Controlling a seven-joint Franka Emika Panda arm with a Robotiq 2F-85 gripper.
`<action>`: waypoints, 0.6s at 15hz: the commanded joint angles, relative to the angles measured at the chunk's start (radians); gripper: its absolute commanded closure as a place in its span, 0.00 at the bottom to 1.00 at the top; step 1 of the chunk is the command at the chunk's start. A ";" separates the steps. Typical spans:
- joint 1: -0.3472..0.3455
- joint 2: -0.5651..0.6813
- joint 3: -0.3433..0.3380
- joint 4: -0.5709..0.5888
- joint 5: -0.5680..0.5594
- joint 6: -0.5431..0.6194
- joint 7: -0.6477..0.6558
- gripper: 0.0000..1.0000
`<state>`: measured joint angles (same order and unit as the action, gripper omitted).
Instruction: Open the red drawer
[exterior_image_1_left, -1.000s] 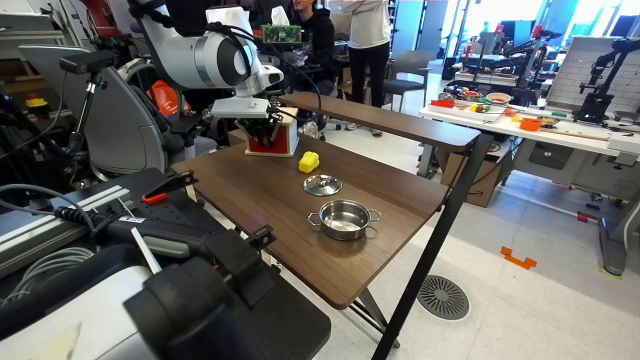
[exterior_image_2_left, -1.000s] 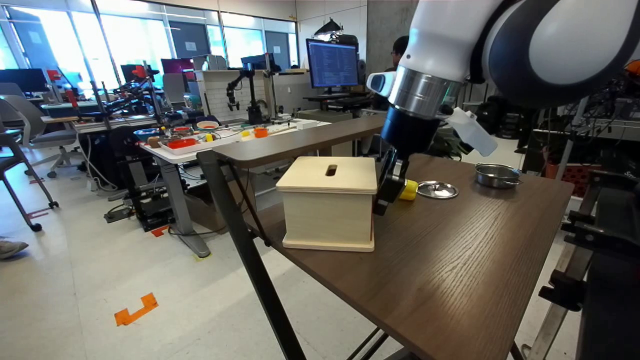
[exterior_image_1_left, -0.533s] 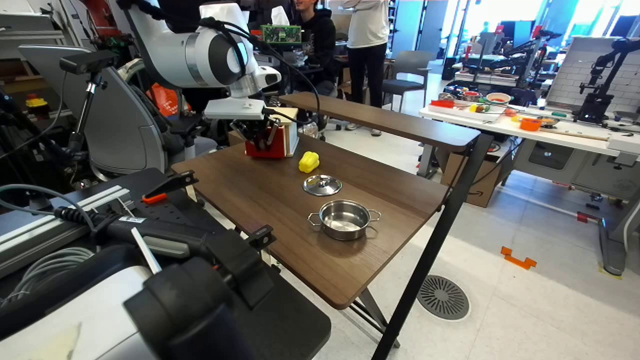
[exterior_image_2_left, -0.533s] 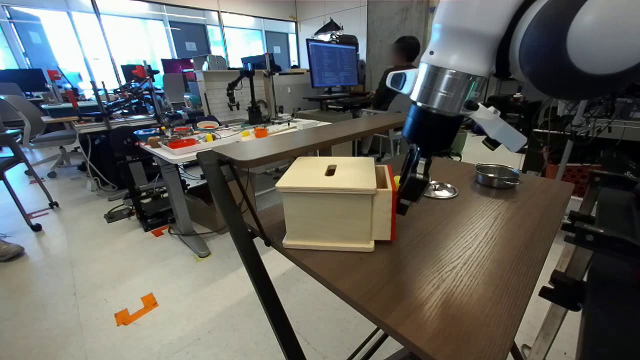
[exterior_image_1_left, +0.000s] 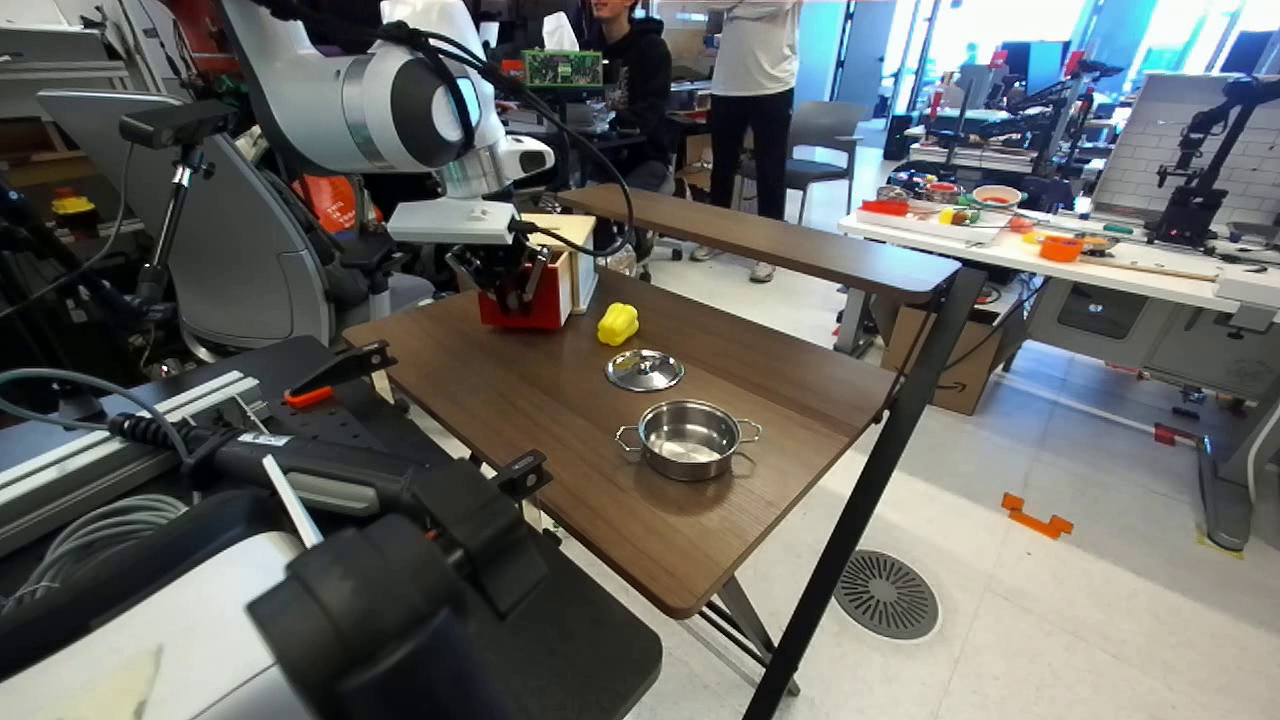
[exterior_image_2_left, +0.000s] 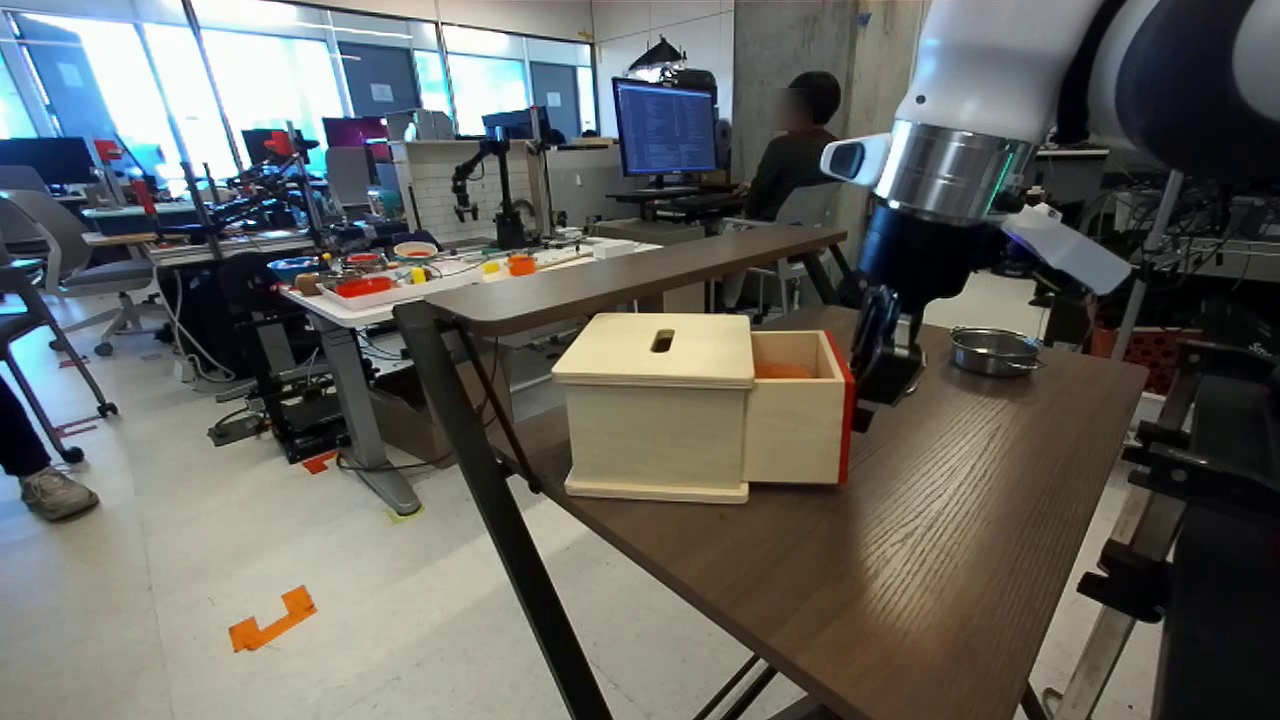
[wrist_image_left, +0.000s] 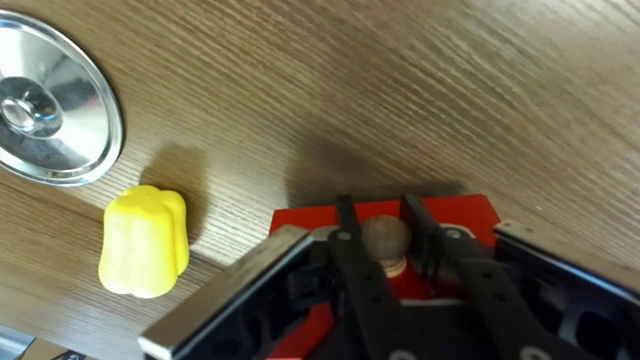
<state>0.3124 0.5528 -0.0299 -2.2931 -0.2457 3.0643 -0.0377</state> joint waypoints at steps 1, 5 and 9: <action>-0.004 -0.049 -0.008 -0.060 -0.003 0.022 -0.010 0.48; -0.009 -0.055 -0.002 -0.073 -0.001 0.013 -0.014 0.26; -0.003 -0.067 -0.008 -0.081 -0.001 0.012 -0.008 0.00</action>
<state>0.3103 0.5275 -0.0329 -2.3400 -0.2457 3.0642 -0.0377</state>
